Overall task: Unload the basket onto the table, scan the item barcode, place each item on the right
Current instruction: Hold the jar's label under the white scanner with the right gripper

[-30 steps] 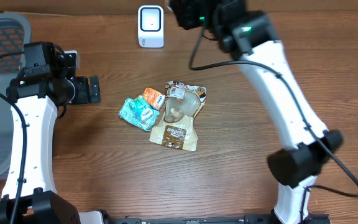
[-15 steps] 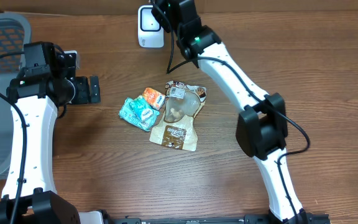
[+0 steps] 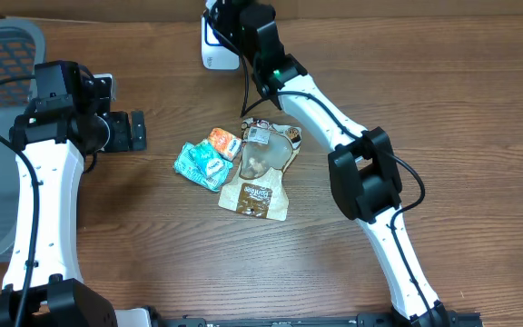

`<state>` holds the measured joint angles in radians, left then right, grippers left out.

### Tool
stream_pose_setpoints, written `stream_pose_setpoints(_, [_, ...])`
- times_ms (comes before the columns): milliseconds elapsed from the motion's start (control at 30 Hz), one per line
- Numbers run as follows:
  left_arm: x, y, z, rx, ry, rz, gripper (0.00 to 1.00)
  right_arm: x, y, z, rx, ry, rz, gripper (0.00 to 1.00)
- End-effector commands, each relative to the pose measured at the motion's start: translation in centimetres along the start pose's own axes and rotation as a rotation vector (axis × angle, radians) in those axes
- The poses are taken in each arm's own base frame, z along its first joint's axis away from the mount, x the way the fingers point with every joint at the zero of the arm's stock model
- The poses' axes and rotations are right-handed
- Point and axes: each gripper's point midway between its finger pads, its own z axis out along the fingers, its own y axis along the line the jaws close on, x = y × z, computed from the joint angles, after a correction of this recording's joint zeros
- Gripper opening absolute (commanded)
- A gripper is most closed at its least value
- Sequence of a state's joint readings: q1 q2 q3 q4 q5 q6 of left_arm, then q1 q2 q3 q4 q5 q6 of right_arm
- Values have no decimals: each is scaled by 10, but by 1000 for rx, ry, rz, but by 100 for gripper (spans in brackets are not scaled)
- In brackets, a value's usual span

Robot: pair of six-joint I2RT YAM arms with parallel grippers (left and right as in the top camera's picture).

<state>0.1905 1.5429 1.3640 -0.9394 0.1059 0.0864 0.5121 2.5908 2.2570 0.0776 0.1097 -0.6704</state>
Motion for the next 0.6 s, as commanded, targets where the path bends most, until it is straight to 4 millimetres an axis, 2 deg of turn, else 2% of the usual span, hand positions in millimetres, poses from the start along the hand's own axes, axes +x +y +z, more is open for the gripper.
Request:
stream_pose_setpoints(0, [-3, -3, -2, 14, -10, 28, 99, -5, 0, 2, 0, -30, -77, 14])
stream_pose_setpoints(133, [-3, -3, -2, 14, -10, 28, 100, -4, 2, 3, -5, -32, -199, 17])
stream_pose_setpoints(567, [-3, -3, -2, 14, -10, 28, 99, -11, -2, 3, 13, -56, -190, 19])
